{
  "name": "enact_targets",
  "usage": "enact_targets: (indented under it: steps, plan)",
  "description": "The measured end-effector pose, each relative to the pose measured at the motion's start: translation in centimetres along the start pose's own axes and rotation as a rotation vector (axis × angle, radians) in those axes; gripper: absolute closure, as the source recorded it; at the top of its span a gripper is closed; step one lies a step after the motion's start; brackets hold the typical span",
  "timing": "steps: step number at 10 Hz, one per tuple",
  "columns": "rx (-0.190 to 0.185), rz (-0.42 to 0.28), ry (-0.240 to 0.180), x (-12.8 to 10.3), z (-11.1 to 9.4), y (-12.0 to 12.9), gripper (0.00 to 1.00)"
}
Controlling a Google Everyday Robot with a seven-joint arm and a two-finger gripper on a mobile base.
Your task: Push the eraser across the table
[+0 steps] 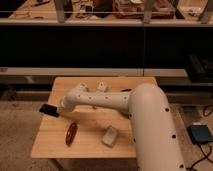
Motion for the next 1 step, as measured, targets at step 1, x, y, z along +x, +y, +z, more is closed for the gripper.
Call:
enact_targets:
  steps: [1]
  plan:
    - [0.0,0.001,0.001,0.05,-0.04,0.06,0.7]
